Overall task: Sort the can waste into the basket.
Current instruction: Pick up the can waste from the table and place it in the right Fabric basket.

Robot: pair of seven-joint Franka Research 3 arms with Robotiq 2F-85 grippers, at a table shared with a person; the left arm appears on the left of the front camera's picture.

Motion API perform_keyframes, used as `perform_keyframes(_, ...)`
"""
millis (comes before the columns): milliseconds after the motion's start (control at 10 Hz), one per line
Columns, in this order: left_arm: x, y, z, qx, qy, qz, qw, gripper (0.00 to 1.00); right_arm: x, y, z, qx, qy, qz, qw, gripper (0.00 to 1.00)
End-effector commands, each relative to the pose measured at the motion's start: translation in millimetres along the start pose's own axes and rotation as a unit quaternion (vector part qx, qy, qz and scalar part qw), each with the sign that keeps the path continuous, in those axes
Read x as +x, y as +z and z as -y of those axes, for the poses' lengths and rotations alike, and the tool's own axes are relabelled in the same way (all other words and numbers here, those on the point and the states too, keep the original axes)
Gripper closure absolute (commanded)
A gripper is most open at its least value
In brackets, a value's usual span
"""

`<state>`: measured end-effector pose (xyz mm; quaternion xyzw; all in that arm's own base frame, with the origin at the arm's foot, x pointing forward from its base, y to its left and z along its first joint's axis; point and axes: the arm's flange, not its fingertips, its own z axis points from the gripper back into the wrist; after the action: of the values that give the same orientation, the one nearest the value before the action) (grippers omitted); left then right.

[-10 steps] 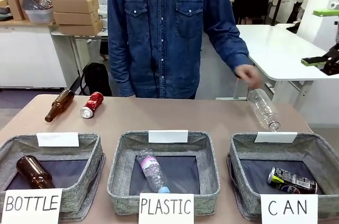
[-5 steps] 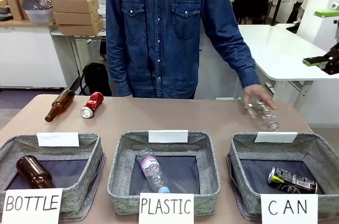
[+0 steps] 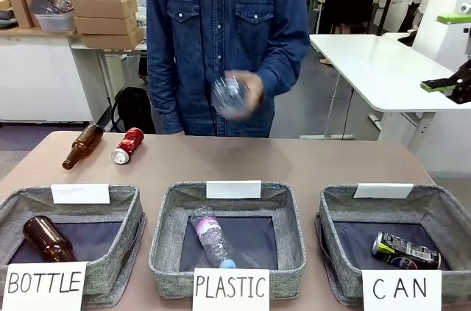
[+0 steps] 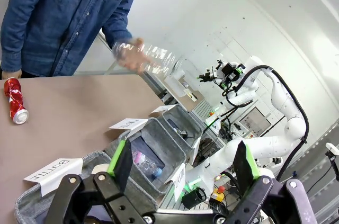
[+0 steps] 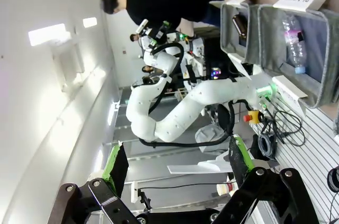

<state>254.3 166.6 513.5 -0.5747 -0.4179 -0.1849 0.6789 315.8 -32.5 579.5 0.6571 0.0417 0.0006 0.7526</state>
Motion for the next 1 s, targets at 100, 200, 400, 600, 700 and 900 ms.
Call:
perform_keyframes(100,1.5,-1.2,1.0,-0.007,-0.01,0.008,1.0,0.0,-0.1,4.7,-1.0,-0.002,0.011,-0.004,1.0,0.0)
perform_keyframes(200,0.0,0.0,0.0,0.0,0.0,0.0,1.0,0.0,-0.1,4.7,-1.0,-0.002,0.011,-0.004,1.0,0.0)
perform_keyframes(400,23.8,-26.1,2.2,-0.043,-0.044,-0.083,0.995,0.0,-0.1,4.7,-1.0,-0.002,0.011,-0.004,1.0,0.0)
perform_keyframes(600,40.2,-91.6,-30.6,-0.034,-0.04,-0.189,0.98,0.0,-0.1,4.7,-1.0,-0.002,0.011,-0.004,1.0,0.0)
perform_keyframes(700,41.6,-120.1,-45.9,0.012,-0.021,-0.218,0.976,0.0,-0.1,4.7,-1.0,-0.002,0.011,-0.004,1.0,0.0)
perform_keyframes(900,45.0,-156.6,-65.3,0.053,0.008,-0.225,0.973,0.0,-0.1,4.7,-1.0,-0.002,0.011,-0.004,1.0,0.0)
